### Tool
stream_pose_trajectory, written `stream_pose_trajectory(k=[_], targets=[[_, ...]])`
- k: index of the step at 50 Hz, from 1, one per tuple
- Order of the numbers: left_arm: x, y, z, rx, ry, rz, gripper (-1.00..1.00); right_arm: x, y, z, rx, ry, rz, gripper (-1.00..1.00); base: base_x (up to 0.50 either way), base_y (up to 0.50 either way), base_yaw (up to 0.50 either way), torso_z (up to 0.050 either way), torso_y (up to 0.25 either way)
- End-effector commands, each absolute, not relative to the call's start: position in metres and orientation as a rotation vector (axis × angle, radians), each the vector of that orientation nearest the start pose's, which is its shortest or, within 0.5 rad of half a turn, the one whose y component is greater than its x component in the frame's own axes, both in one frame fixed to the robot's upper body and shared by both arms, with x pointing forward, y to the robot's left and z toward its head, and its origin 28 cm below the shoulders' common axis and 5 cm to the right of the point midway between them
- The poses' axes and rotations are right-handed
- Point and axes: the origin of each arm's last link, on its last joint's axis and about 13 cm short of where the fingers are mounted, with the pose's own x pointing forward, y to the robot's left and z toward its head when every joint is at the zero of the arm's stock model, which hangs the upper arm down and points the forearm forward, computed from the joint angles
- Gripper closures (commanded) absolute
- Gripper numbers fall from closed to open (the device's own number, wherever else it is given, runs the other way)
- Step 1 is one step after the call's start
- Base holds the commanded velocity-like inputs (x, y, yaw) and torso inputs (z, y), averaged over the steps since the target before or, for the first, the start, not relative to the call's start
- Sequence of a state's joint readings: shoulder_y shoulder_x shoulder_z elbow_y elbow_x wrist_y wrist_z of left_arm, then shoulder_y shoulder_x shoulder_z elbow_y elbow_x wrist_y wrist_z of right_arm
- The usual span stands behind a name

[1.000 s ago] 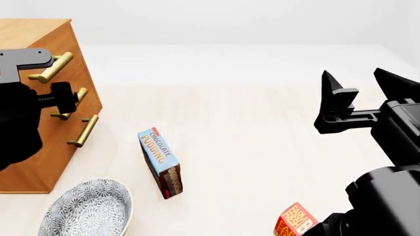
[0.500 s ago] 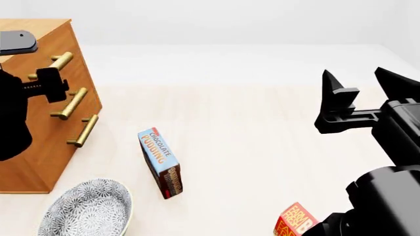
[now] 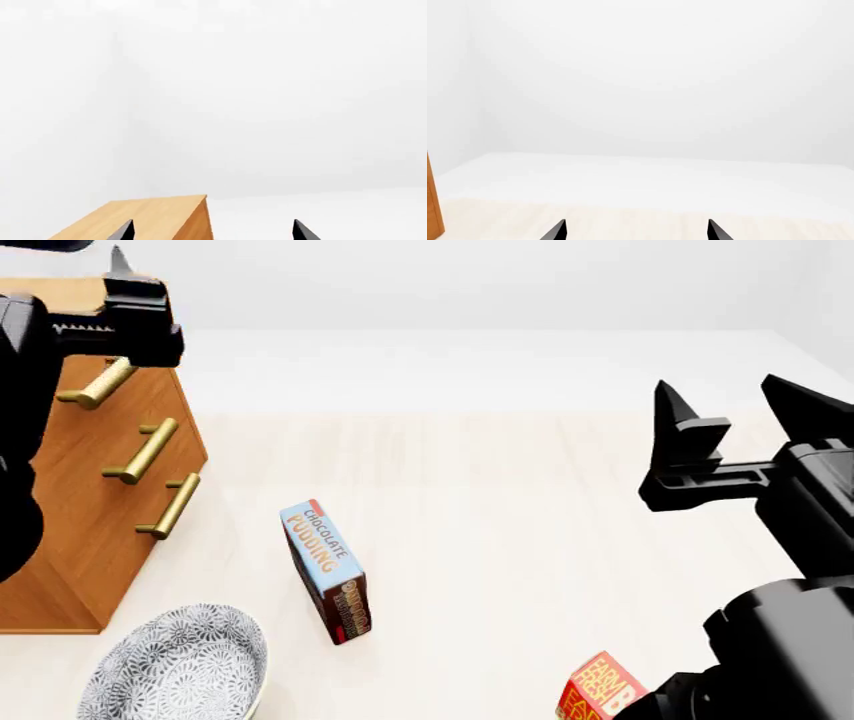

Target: Put the butter at the front in the top drawer of the cabinet and close it.

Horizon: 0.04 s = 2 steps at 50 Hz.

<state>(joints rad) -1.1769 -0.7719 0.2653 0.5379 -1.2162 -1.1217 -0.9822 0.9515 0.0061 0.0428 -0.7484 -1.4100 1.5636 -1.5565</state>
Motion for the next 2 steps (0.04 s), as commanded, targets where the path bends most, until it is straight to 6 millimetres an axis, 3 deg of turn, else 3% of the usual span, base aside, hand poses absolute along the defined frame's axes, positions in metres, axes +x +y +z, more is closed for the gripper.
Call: stream_pose_trajectory(k=[1, 2], targets=[[0.2019, 0.2387, 0.3099, 0.281, -0.455, 0.062, -1.0, 0.1951, -0.1671, 0.2677, 0.017, -0.133, 0.118, -1.0, 0.0, 0.0, 0.0, 0.0, 0.0], [0.1989, 0.2373, 0.3072, 0.278, -0.459, 0.05, -1.0, 0.1948, -0.1674, 0.2671, 0.019, -0.134, 0.118, -1.0, 0.0, 0.0, 0.0, 0.0, 0.0]])
